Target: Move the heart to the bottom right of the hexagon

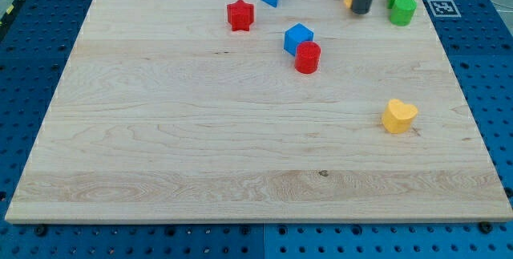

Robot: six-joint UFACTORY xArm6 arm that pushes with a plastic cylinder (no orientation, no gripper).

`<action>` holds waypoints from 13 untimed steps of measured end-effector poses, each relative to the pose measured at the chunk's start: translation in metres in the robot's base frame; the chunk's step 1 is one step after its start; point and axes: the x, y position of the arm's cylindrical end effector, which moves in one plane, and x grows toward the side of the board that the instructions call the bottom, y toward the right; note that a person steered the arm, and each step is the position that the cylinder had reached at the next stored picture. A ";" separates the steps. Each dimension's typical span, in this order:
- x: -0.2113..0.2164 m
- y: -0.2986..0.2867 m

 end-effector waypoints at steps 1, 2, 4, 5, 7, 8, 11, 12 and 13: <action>0.000 0.006; 0.019 0.007; 0.127 0.079; 0.199 0.097; 0.289 0.056; 0.275 0.019; 0.236 -0.013; 0.245 -0.026; 0.199 -0.028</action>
